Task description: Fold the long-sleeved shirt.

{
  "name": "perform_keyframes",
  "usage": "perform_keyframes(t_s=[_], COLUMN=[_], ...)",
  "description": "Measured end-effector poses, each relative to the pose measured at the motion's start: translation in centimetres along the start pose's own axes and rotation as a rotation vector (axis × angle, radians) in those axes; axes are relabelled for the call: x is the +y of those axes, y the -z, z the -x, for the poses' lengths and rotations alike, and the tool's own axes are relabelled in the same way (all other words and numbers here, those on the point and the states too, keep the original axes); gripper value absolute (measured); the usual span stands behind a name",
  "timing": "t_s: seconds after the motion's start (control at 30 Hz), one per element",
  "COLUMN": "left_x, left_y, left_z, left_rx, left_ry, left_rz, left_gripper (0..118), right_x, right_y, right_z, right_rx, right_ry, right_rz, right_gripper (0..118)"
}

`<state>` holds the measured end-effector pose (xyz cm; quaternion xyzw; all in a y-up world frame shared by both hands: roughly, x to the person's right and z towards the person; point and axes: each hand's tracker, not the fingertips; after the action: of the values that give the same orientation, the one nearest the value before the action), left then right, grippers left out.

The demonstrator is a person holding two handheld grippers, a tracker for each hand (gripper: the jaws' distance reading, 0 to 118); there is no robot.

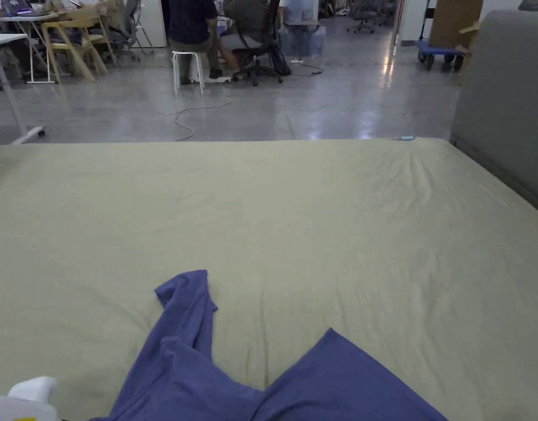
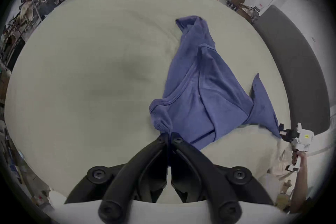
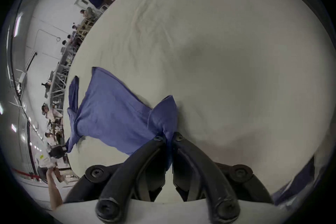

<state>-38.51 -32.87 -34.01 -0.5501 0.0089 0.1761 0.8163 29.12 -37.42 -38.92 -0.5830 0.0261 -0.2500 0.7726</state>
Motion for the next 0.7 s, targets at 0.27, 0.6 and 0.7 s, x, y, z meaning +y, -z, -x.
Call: perform_keyframes(t_s=[0.27,0.6,0.7], left_x=[-5.3,-6.2,-8.1], left_y=[0.3,-4.0,-5.1], left_z=[1.3,-0.2,-2.8], left_rx=[-0.009,-0.051,0.034], left_ry=[-0.043,-0.097,0.026], left_rz=[0.031,-0.225,-0.088], left_gripper=[0,114,111], right_x=[-4.5,-5.4,-7.4], right_y=[-1.3,-9.1,-11.8], right_z=[-0.8,5.8,7.3], right_rx=[0.004,-0.123,-0.038], right_ry=[0.019,-0.209,-0.166], right_rz=[-0.003,-0.197,-0.214], right_gripper=[3,113,113])
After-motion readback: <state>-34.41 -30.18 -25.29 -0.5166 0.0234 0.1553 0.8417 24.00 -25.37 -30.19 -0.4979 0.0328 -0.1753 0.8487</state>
